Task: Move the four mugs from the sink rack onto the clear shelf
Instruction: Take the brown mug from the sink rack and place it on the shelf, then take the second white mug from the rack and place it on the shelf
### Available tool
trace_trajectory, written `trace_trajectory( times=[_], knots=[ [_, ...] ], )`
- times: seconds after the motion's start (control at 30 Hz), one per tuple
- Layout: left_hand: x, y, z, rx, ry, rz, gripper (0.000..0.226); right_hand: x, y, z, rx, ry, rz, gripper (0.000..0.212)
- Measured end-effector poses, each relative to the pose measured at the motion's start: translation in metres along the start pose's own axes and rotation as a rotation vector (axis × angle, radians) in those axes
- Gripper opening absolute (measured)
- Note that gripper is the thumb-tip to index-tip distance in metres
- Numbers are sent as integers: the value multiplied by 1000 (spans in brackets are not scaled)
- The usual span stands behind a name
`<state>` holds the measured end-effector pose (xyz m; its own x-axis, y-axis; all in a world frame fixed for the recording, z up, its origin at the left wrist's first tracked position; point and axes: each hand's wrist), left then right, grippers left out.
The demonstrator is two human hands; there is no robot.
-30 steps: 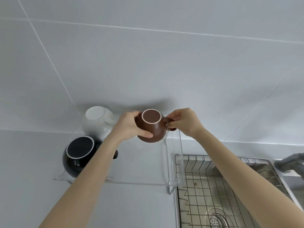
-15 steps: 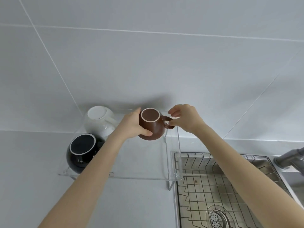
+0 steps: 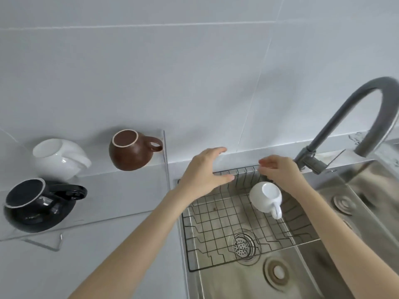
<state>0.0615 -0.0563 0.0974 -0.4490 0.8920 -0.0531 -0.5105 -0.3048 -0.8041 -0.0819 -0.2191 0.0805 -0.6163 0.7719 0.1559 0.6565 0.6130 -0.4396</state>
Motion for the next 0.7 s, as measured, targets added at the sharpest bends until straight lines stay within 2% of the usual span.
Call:
trace_trajectory(
  times=[0.1,0.3,0.57,0.7],
  knots=[
    [-10,51,2,22,-32,-173,71,8,-18,55,29,118,81,30],
    [-41,132,9,26,-80,-357,80,22,-15,132,32,315,143,40],
    [-71,203,5,29,-97,-436,89,17,-3,169,-45,349,188,34],
    [-77,219,2,76,-103,-397,89,12,1,175,-57,319,203,23]
  ],
)
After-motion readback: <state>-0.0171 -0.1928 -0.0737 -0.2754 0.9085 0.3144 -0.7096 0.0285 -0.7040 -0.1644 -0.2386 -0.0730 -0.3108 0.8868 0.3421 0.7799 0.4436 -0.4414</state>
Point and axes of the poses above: each hand's wrist, its own x-axis away from the middle knuckle, its own y-axis out of the palm, z = x × y, and after that the axes turned 14 degrees about -x, right-handed
